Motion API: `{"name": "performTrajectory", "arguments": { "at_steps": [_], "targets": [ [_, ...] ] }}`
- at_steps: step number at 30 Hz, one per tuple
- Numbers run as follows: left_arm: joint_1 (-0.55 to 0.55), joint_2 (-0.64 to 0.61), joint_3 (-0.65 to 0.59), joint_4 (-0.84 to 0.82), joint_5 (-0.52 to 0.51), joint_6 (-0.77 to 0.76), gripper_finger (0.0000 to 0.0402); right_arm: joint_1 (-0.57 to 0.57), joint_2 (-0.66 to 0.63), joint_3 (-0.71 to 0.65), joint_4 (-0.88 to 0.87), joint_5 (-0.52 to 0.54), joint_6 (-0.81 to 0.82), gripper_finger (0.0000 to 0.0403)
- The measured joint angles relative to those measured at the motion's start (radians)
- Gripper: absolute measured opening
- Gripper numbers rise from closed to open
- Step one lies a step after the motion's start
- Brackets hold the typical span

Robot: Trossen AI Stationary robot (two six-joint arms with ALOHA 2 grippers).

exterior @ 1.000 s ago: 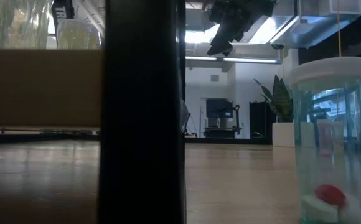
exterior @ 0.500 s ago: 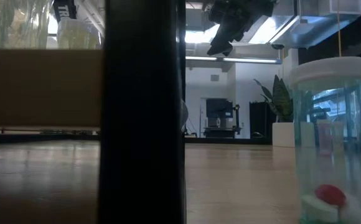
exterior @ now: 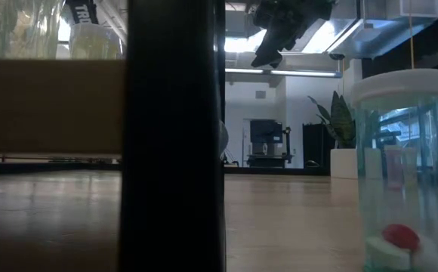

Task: Pick and place medicine bottles onto shelf by color
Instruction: Put the top orange pill bottle on the shelf aligned with the other orange pill bottle

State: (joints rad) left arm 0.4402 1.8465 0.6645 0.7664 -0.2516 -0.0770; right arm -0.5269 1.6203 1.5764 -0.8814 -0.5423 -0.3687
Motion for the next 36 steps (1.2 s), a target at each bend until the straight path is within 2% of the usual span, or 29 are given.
{"name": "performTrajectory", "arguments": {
  "at_steps": [8, 13, 27, 36],
  "targets": [
    [0.000, 0.000, 0.040, -0.042, 0.002, 0.000, 0.0395, 0.000, 0.000, 0.000, 0.000, 0.000, 0.000, 0.0198],
    [0.006, 0.050, 0.079, -0.051, 0.006, -0.029, 0.0395, 0.000, 0.000, 0.000, 0.000, 0.000, 0.000, 0.0198],
    [0.007, 0.077, 0.092, -0.037, -0.002, -0.074, 0.0393, 0.000, 0.000, 0.000, 0.001, 0.000, 0.000, 0.0198],
    [0.005, 0.077, 0.092, -0.022, -0.002, -0.078, 0.0347, 0.000, 0.000, 0.000, 0.002, 0.000, 0.000, 0.0198]
  ]
}}
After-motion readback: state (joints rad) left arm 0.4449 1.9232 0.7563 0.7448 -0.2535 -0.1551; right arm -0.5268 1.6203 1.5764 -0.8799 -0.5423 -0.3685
